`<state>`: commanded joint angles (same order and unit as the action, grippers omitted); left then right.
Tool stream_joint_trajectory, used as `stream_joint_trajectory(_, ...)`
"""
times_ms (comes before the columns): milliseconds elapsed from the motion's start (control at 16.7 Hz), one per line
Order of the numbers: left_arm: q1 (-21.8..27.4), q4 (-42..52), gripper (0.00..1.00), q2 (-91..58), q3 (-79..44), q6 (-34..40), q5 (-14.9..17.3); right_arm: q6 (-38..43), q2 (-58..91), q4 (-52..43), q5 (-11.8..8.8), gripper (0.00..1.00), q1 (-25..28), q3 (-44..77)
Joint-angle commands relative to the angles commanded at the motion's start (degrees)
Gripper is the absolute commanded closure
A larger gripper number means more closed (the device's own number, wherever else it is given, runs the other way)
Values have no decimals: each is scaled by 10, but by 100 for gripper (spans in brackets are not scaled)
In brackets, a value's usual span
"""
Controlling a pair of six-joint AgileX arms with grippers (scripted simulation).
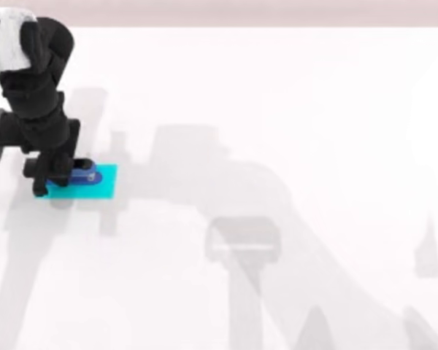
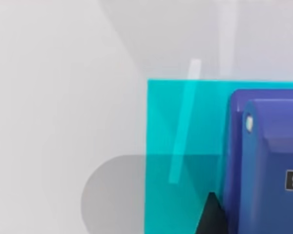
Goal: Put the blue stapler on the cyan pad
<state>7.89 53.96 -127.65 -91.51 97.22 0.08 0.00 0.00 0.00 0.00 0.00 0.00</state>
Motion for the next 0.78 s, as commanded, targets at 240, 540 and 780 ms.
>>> stream_joint_trajectory(240, 0, 0, 25, 0, 0, 0, 0, 0, 0, 0, 0, 0, 0, 0)
stream_joint_trajectory(540, 0, 0, 0, 0, 0, 0, 0, 0, 0, 0, 0, 0, 0, 0)
stream_joint_trajectory(780, 0, 0, 0, 0, 0, 0, 0, 0, 0, 0, 0, 0, 0, 0)
